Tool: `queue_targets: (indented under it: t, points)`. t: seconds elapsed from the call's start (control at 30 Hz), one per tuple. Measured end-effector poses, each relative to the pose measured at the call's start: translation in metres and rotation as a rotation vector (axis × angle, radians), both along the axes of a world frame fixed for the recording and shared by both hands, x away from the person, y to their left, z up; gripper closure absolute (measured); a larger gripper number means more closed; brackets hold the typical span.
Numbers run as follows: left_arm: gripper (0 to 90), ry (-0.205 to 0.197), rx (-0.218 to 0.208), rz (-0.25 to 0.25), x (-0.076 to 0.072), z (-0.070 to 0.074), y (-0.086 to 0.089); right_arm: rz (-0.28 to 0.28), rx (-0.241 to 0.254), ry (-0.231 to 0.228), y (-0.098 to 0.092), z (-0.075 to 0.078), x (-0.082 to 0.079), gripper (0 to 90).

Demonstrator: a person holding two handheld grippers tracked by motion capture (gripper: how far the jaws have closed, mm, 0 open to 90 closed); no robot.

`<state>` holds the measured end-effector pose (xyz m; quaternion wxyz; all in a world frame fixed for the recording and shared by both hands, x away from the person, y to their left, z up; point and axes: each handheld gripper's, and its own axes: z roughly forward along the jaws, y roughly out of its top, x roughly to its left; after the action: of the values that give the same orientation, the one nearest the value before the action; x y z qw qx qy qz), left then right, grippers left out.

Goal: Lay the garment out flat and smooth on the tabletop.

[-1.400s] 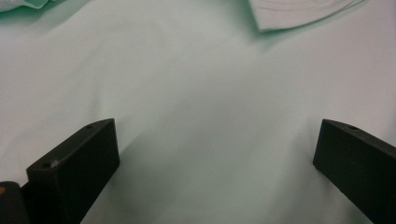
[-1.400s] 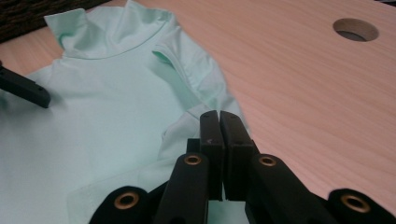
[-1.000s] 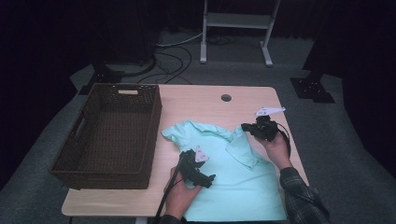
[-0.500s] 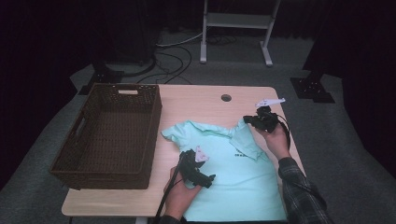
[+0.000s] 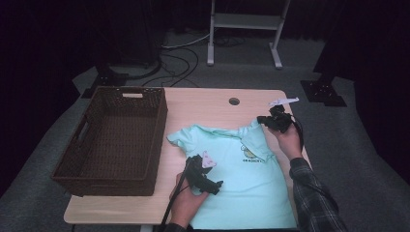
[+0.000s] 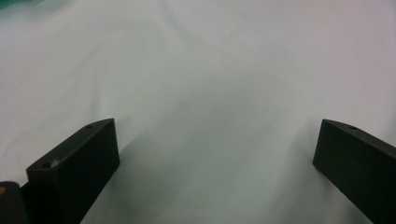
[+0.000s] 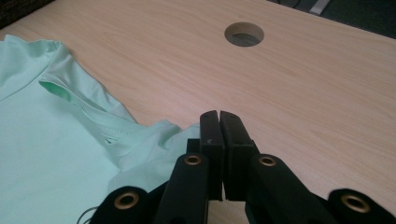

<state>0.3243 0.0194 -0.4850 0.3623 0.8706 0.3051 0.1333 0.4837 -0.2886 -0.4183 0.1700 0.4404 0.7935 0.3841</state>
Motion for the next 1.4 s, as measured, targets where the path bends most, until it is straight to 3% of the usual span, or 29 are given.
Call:
queue_targets:
  t: [0.87,1.0,1.4]
  points:
    - [0.0,0.0,0.0,0.0,0.0,0.0,0.0,-0.086,-0.05,0.018,-0.019,-0.007,0.009,88.5]
    - [0.0,0.0,0.001,-0.001,0.0,0.0,0.0,-0.082,-0.042,0.004,-0.019,-0.007,0.009,81.0]
    - [0.0,0.001,0.001,0.0,0.0,0.0,0.0,-0.034,-0.005,0.02,-0.012,-0.008,-0.002,75.8]
